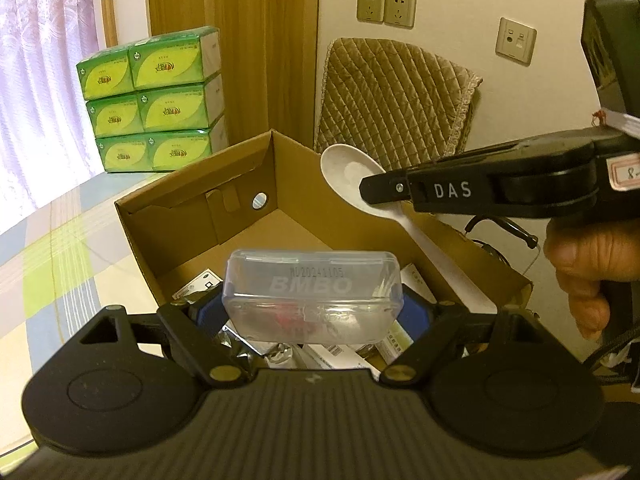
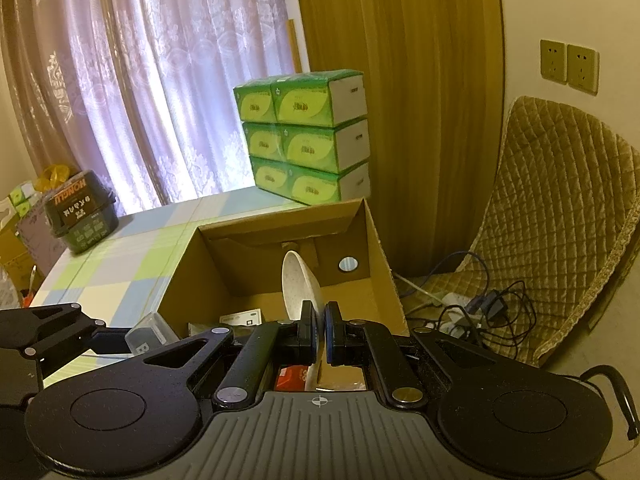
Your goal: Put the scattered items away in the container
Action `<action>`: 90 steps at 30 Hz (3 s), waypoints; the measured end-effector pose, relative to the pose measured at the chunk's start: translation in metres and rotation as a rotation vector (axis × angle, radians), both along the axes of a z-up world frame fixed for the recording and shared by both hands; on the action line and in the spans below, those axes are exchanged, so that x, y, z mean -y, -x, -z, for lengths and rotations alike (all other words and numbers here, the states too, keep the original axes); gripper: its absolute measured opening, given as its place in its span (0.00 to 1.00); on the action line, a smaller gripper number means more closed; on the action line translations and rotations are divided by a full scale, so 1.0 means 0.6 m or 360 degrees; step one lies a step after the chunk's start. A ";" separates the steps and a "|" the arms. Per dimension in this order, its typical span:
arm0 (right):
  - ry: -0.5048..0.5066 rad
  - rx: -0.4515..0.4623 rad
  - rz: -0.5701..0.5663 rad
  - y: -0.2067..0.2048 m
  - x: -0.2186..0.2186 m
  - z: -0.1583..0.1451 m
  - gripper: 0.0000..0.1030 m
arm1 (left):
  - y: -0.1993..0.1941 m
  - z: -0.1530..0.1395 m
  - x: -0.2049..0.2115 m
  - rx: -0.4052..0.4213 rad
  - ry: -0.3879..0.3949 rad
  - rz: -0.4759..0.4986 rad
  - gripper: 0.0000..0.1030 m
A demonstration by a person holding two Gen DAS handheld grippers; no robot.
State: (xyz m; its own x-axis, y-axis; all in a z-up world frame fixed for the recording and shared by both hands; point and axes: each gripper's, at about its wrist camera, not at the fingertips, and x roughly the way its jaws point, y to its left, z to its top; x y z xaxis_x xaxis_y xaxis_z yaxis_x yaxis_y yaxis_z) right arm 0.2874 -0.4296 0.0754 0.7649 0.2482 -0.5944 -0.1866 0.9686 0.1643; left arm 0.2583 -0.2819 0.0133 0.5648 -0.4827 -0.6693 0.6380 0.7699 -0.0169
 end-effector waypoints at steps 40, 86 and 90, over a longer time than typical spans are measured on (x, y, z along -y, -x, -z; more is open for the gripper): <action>-0.0111 -0.0010 -0.0032 -0.022 -0.021 -0.004 0.07 | 0.023 0.014 -0.071 -0.0041 0.0062 -0.0206 0.92; 0.0020 -0.0027 0.0163 0.337 0.021 -0.034 1.00 | 0.289 -0.035 -0.159 -0.0281 0.0392 -0.0806 0.99; 0.0032 -0.0068 0.0154 0.365 0.026 -0.036 1.00 | 0.307 -0.043 -0.151 -0.0281 0.0347 -0.0869 0.99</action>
State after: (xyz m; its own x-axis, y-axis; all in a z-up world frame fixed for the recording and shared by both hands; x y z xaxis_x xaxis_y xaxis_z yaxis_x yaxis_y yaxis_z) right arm 0.0682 -0.4454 0.0972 0.7585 0.1620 -0.6313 -0.0852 0.9849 0.1504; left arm 0.0742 -0.1914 0.0390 0.6586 -0.2910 -0.6940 0.1253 0.9517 -0.2801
